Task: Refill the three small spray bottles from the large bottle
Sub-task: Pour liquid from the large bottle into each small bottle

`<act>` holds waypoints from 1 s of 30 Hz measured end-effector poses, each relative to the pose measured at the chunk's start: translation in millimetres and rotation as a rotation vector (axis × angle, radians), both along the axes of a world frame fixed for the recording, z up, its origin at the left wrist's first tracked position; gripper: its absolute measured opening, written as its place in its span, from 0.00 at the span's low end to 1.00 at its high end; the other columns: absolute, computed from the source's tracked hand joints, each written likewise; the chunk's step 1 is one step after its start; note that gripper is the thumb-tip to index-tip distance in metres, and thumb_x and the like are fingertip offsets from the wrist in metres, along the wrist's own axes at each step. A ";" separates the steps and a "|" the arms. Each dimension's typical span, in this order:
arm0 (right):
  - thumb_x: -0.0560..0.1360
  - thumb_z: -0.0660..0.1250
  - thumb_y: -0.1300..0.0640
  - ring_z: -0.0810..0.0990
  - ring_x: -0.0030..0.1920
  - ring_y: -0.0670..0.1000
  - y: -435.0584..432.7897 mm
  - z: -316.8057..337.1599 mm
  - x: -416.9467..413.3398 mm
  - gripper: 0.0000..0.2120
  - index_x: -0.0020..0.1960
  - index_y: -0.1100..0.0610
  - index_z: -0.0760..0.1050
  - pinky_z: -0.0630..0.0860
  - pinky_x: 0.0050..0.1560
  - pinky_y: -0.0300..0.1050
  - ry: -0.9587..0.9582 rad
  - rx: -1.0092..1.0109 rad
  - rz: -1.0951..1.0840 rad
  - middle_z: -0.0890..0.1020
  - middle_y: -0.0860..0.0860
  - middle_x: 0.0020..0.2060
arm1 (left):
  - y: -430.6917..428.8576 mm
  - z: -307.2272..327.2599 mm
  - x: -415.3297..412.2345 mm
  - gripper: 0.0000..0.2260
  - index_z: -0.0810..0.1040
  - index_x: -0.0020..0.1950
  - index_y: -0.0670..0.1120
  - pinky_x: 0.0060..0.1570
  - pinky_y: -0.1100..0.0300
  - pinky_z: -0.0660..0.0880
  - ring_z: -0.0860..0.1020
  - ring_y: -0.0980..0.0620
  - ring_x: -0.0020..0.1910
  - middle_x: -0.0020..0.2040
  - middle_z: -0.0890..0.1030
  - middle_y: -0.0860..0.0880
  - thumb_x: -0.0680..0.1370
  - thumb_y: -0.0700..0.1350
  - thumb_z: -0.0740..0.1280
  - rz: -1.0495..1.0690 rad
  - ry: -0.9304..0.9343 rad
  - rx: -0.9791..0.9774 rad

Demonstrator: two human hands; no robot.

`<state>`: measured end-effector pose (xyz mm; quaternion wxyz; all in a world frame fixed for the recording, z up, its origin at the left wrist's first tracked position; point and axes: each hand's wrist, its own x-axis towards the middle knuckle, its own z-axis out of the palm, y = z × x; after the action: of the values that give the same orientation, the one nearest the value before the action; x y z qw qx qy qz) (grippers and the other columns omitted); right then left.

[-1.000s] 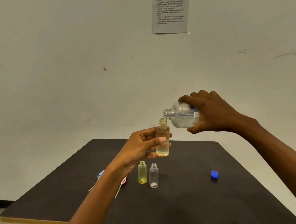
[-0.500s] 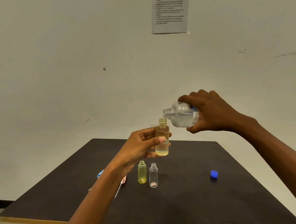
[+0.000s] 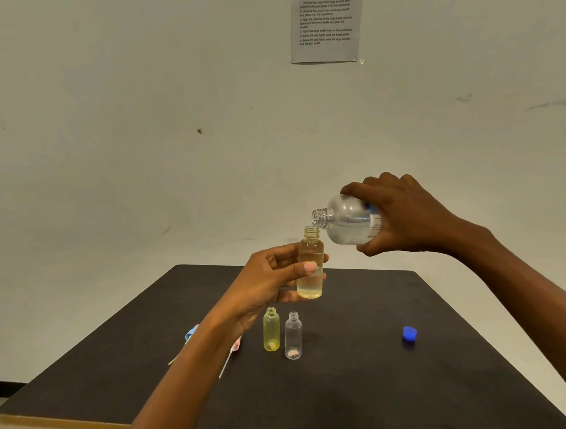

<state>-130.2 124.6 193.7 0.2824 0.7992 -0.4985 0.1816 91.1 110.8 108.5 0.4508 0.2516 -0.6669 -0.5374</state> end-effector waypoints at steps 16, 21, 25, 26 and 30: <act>0.59 0.75 0.46 0.68 0.44 0.50 -1.9 -2.0 -0.6 0.34 0.63 0.49 0.67 0.60 0.45 0.45 0.007 0.001 0.006 0.73 0.46 0.44 | -2.3 -2.5 0.6 0.14 0.77 0.61 0.48 0.47 0.55 0.81 0.83 0.50 0.52 0.54 0.84 0.50 0.75 0.41 0.67 0.003 -0.006 0.004; 0.59 0.75 0.46 0.68 0.44 0.51 -1.8 -2.0 -0.5 0.34 0.63 0.49 0.67 0.60 0.45 0.45 0.010 0.003 0.006 0.73 0.46 0.44 | -3.8 -3.2 -0.2 0.14 0.77 0.60 0.49 0.48 0.54 0.81 0.83 0.50 0.52 0.54 0.84 0.50 0.75 0.41 0.67 0.005 -0.013 0.003; 0.60 0.74 0.46 0.68 0.44 0.51 -1.0 -0.8 -0.9 0.35 0.63 0.49 0.67 0.60 0.45 0.45 0.015 0.005 -0.006 0.72 0.46 0.44 | -4.0 -3.3 -0.6 0.14 0.77 0.60 0.49 0.49 0.53 0.81 0.83 0.50 0.52 0.54 0.84 0.50 0.74 0.41 0.68 -0.001 -0.008 0.006; 0.59 0.74 0.45 0.68 0.44 0.51 -1.0 -0.5 -1.2 0.35 0.63 0.49 0.67 0.61 0.45 0.45 0.015 0.005 -0.005 0.73 0.47 0.44 | -4.0 -3.3 -0.6 0.14 0.77 0.60 0.49 0.49 0.53 0.81 0.83 0.50 0.52 0.54 0.84 0.50 0.74 0.41 0.68 -0.001 -0.008 0.006; 0.56 0.67 0.41 0.68 0.44 0.50 -1.0 -1.7 -1.1 0.36 0.63 0.49 0.68 0.61 0.44 0.45 0.001 -0.001 -0.003 0.74 0.47 0.44 | -3.9 -3.6 -0.5 0.14 0.77 0.60 0.49 0.47 0.55 0.81 0.83 0.50 0.52 0.54 0.84 0.50 0.75 0.41 0.67 -0.004 -0.007 0.002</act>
<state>-131.3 123.6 191.9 0.2832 0.7986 -0.4994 0.1809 90.6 106.9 104.9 0.4471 0.2527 -0.6682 -0.5382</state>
